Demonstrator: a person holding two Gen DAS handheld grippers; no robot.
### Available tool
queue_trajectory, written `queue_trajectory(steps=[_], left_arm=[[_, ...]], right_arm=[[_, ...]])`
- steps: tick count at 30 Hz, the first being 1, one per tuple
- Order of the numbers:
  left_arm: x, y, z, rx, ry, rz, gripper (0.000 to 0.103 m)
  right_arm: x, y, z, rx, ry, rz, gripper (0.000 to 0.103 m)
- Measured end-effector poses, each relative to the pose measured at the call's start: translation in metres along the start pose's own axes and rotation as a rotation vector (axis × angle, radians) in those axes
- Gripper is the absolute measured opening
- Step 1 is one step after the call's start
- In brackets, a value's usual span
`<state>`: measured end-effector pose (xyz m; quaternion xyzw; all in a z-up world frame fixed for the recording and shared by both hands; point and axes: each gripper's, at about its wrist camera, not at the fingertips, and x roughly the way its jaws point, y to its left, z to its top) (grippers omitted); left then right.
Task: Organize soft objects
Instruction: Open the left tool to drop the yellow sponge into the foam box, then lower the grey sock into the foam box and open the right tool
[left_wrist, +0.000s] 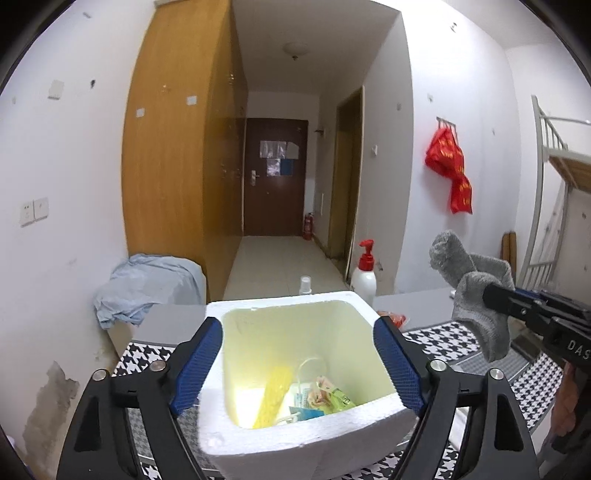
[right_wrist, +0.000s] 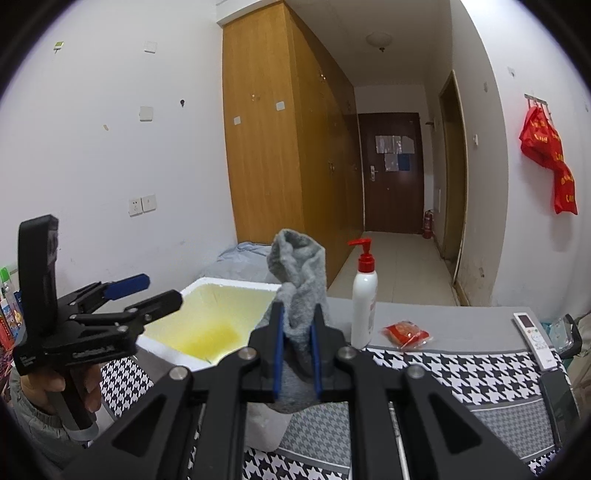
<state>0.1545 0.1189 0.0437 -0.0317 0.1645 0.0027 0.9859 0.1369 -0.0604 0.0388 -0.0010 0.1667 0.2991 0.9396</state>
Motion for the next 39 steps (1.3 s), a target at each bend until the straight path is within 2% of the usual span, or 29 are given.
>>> queue_trajectory(steps=[1,2,12,21,27,39], left_arm=[[-0.002,0.003,-0.001,-0.013,-0.009,0.012,0.101],[-0.004,0.006,-0.001,-0.026,-0.023,0.029,0.102],[-0.011,0.02,-0.007,-0.011,-0.01,0.105,0.102],[-0.028,0.041,-0.013,-0.029,-0.037,0.16,0.102],[-0.036,0.053,-0.016,-0.041,-0.036,0.174,0.102],[-0.049,0.077,-0.028,-0.089,-0.034,0.202,0.102]], right_arm=[[0.001,0.001,0.001,-0.002,0.002,0.002,0.015],[0.002,0.002,0.001,-0.003,0.002,0.005,0.015],[0.016,0.011,0.009,-0.015,0.009,0.048,0.015],[0.033,0.03,0.017,-0.031,0.03,0.095,0.016],[0.046,0.043,0.019,-0.023,0.052,0.14,0.016],[0.069,0.068,0.019,-0.045,0.09,0.151,0.016]])
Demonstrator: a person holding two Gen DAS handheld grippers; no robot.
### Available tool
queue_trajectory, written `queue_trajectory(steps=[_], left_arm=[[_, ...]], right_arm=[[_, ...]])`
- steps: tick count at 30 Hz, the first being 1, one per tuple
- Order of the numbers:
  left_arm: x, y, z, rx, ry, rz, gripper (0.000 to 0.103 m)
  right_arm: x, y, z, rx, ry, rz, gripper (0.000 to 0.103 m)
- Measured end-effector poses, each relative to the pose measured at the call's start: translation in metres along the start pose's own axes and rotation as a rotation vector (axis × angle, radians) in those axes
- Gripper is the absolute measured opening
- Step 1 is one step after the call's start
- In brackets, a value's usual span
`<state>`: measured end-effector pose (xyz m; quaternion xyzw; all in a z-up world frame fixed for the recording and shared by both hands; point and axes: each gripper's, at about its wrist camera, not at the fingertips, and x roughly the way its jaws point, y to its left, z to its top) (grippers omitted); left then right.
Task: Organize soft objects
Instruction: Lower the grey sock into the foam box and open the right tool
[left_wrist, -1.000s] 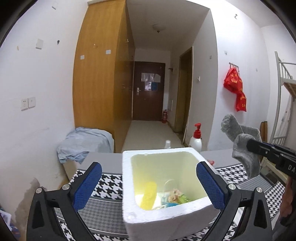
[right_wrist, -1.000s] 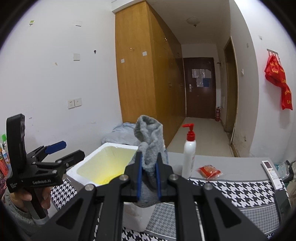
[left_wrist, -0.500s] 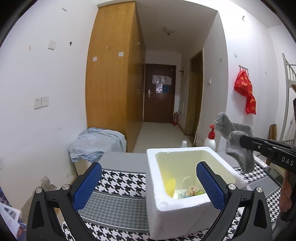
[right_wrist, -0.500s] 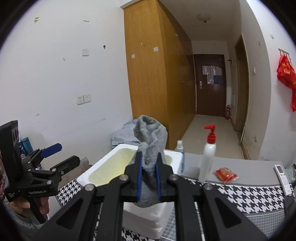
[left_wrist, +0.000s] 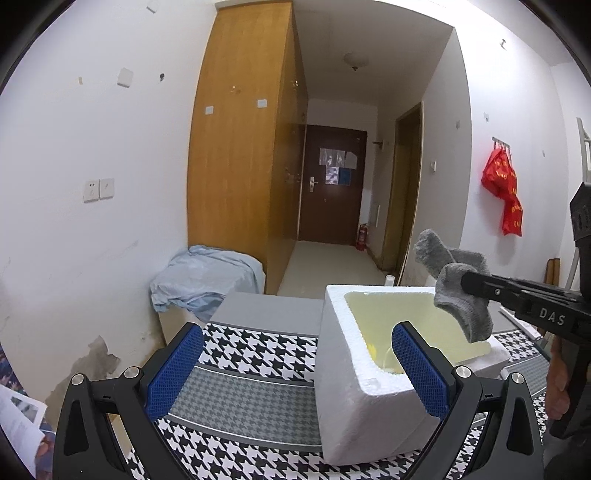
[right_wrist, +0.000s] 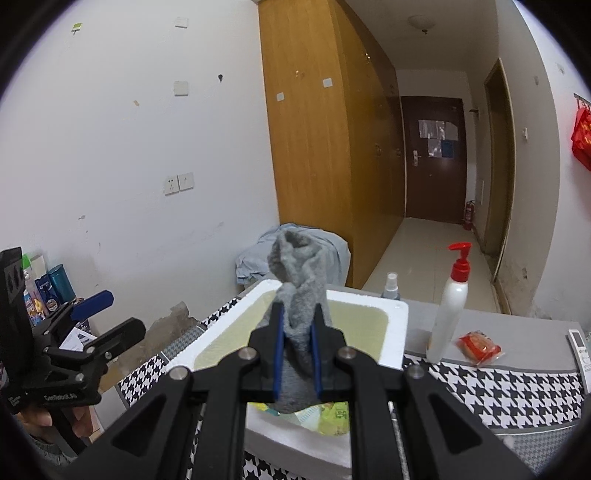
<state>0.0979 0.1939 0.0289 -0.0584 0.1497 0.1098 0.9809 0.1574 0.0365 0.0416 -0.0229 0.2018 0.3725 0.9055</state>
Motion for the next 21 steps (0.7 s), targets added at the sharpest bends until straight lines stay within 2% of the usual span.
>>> queue_trajectory(steps=[8,10,12,13,15,18,21], left_arm=[[-0.001,0.003,-0.001,-0.004,0.0,0.002,0.102],[-0.001,0.004,-0.002,-0.008,0.002,0.002,0.102],[-0.002,0.006,-0.002,-0.018,-0.001,0.004,0.102],[-0.003,0.006,-0.001,-0.023,-0.004,0.005,0.102],[-0.003,0.009,0.0,-0.027,-0.004,0.012,0.102],[-0.003,0.01,0.0,-0.025,-0.006,0.015,0.102],[-0.003,0.009,0.0,-0.026,-0.007,0.015,0.102]], right_arm=[[0.008,0.001,0.001,0.005,0.019,-0.005,0.016],[0.009,0.003,0.002,-0.001,0.024,-0.006,0.023],[0.01,0.003,0.002,0.0,0.024,-0.006,0.046],[0.01,0.003,0.001,0.001,0.022,-0.013,0.053],[0.007,0.001,0.0,0.017,0.008,-0.027,0.079],[0.002,0.0,0.001,0.024,-0.014,-0.026,0.095],[-0.001,0.0,0.0,0.015,-0.02,-0.036,0.101]])
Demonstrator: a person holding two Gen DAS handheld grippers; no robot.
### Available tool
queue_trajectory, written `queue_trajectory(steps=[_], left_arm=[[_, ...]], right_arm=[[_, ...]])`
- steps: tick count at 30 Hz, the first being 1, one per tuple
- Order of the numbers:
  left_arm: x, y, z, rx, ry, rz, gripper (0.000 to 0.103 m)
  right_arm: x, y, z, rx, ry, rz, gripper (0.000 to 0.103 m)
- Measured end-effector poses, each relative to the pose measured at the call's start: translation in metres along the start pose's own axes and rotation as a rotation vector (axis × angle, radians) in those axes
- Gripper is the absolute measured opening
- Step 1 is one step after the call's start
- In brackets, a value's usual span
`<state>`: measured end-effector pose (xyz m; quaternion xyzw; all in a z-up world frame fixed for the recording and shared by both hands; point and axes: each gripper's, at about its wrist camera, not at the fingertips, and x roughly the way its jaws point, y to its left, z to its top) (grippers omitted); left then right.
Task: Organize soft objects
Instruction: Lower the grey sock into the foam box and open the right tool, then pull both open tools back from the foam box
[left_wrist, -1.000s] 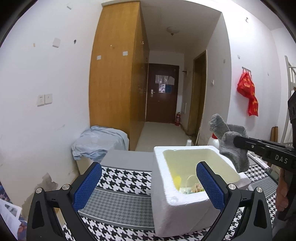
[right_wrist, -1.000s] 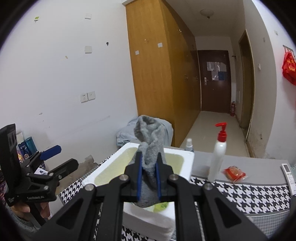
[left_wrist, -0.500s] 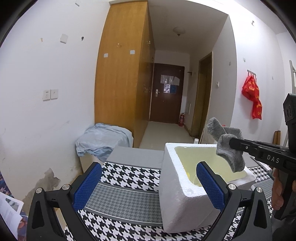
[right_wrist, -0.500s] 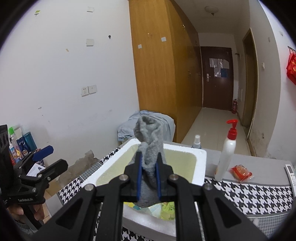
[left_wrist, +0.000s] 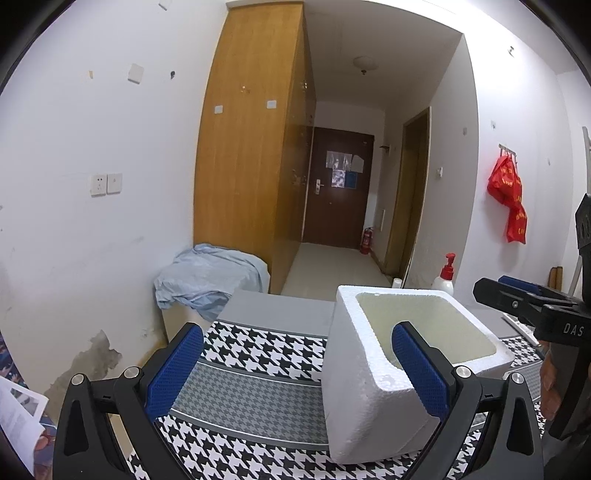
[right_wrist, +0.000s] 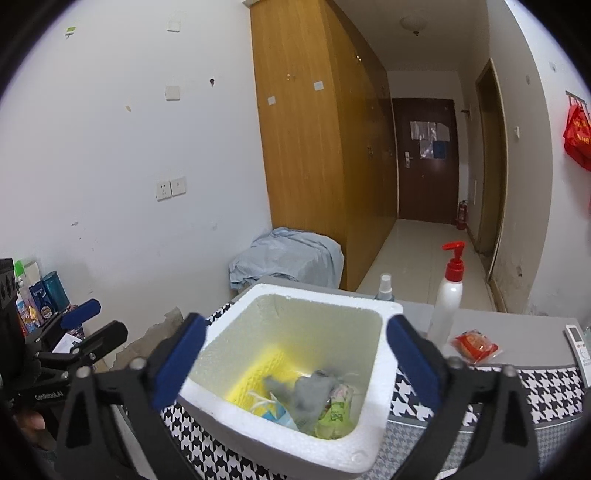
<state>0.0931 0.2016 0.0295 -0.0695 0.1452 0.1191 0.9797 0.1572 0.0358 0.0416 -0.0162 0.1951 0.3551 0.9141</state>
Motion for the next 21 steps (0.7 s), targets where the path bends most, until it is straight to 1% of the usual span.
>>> queue_trajectory(steps=[7,11,21], left_arm=[[0.001,-0.005,0.0,0.01,0.018,-0.007,0.102],[-0.001,-0.007,0.002,0.01,0.011,-0.009,0.102],[-0.007,-0.022,0.004,0.031,0.007,-0.028,0.102]], right_arm=[[-0.004,-0.005,-0.002,0.008,0.007,-0.007,0.101],[-0.011,-0.007,-0.001,0.012,0.0,-0.001,0.103],[-0.03,-0.013,-0.003,0.012,-0.022,-0.008,0.103]])
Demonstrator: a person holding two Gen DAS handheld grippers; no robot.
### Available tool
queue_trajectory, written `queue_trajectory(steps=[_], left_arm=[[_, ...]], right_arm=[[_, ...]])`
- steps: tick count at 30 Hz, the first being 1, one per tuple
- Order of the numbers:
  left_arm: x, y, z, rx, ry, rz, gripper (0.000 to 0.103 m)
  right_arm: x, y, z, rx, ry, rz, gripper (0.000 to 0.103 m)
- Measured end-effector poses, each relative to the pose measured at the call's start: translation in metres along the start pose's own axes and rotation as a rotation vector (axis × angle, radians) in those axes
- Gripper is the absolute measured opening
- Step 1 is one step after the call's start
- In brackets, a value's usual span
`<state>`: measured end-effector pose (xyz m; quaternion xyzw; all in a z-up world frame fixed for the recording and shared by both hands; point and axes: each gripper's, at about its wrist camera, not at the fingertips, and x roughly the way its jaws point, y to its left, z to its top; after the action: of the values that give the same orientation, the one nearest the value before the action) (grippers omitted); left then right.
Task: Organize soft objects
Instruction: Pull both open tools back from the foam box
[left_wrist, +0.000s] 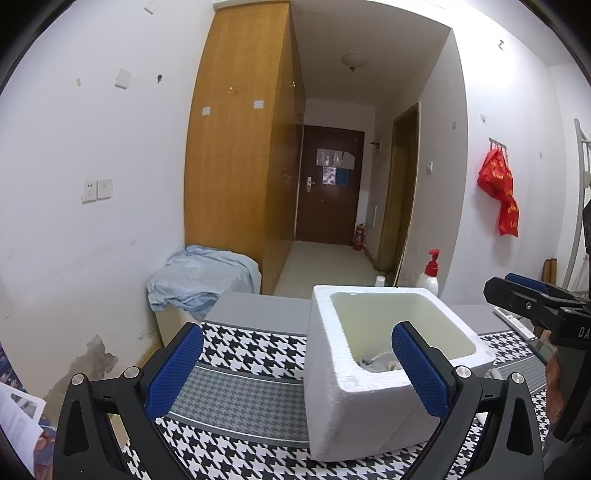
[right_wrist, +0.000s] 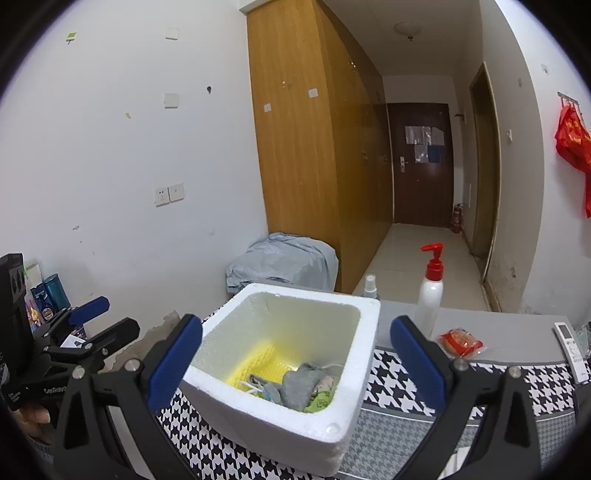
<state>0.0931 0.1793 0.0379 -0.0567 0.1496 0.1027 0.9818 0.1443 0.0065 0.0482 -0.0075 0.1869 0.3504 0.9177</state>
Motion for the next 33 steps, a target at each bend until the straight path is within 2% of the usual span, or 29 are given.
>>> queue_trajectory(steps=[21,33], left_arm=[[-0.015,-0.056,0.001,0.054,-0.015,-0.085,0.102],[-0.014,-0.076,-0.012,0.076,-0.023,-0.118,0.102]], right_arm=[[-0.049,-0.022,-0.015,0.002,-0.054,-0.022,0.103],[-0.062,-0.033,-0.035,0.011,-0.057,-0.051,0.103]])
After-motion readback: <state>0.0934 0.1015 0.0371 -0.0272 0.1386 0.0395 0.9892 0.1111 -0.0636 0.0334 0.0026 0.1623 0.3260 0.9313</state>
